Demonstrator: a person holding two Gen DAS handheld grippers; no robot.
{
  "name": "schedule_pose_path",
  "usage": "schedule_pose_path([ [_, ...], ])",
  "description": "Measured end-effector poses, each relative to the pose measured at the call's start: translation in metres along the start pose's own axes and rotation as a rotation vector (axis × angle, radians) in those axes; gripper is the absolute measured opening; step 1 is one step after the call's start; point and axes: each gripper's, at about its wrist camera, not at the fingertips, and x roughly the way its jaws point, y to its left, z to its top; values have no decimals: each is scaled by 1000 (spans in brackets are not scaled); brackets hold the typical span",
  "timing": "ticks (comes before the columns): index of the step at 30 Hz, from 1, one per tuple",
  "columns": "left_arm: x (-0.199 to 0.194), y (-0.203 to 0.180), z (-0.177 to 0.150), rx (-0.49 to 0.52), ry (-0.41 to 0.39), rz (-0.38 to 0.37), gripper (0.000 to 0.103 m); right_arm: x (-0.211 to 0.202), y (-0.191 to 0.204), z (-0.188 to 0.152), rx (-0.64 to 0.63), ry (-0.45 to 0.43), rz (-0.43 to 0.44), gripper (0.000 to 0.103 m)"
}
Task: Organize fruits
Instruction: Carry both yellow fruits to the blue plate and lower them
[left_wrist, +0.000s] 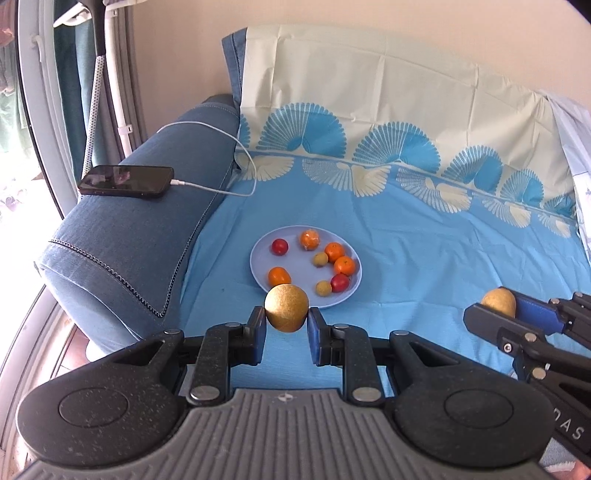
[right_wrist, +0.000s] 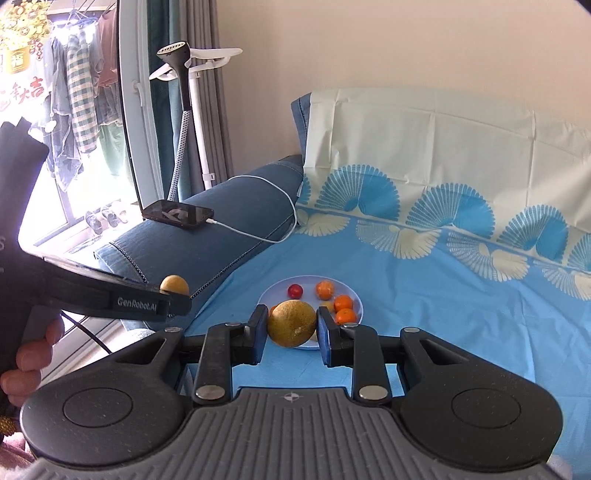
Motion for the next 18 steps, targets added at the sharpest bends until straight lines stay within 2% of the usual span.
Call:
schedule_pose_path([
  [18,-9,-15,-5,34,-20,-24,26,-16,-6,-10,26,-9,-36,29],
])
